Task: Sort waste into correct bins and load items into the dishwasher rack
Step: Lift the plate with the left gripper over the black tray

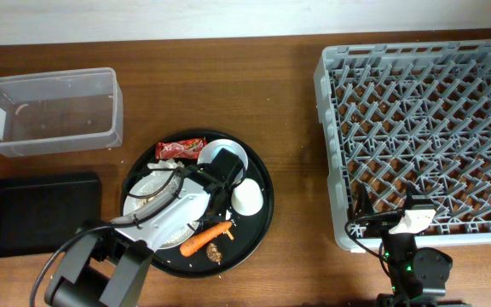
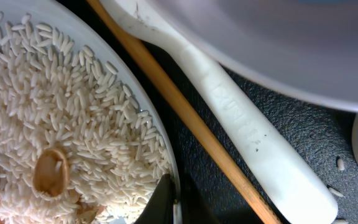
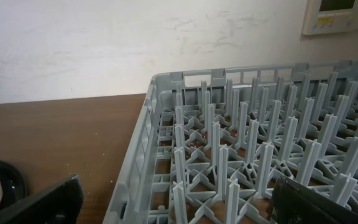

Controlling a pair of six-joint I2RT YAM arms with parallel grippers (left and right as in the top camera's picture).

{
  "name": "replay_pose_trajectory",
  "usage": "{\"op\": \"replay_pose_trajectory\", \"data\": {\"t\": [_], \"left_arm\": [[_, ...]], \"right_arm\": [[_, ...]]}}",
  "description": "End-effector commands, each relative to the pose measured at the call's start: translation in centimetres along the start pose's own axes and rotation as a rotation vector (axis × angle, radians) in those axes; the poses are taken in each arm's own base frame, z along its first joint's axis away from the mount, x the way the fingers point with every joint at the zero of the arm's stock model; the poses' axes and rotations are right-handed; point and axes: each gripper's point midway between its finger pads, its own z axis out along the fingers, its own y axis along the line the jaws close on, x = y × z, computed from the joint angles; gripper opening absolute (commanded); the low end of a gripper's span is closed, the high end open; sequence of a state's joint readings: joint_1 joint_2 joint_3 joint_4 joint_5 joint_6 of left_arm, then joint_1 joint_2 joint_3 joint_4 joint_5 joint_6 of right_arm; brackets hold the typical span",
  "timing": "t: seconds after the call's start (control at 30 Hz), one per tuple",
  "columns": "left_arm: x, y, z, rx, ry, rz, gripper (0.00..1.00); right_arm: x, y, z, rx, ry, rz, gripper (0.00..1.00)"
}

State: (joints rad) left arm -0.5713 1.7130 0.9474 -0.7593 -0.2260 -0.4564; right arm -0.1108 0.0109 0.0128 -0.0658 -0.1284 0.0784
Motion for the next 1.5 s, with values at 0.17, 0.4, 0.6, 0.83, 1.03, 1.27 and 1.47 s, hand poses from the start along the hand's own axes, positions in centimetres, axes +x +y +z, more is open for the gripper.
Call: {"op": "replay_pose_trajectory", "data": {"t": [0.17,0.4,0.6,0.83,1.03,1.27,1.47], "left_arm": [[-1.7,0.7,-1.2,-0.056,-0.034,0.021,0.01],[-2.9,0.6,-3.1,-0.056,-0.037,0.056,0.01],[-2.6,0.8,-4.2,-0.068,-0.010,0.069,0.01],[-1.8,-0.9,-5.8,-0.064,-0.017,0.088,0.01],[-2.0,-0.6,-7.5,-0.061,-0.022,0.084,0.01],[-3.9,1.6,-9.6,-0.085,-0.099,0.022,0.01],[-5.8,8.6,-9.3,-0.107,-0.082,-0.178,0.01]], "right_arm": [[0.2,-0.4,0.0,0.016,0.001,0.000,0.99],[0.2,-0.4,0.0,0.016,0.001,0.000,0.99],[0.2,-0.4,0.0,0.016,0.001,0.000,0.99],[0.2,-0.4,0.0,0.016,0.001,0.000,0.99],[0.2,-0.4,0.0,0.016,0.001,0.000,0.99],[0.2,-0.4,0.0,0.016,0.001,0.000,0.99],[0.2,-0.4,0.0,0.016,0.001,0.000,0.99]]}}
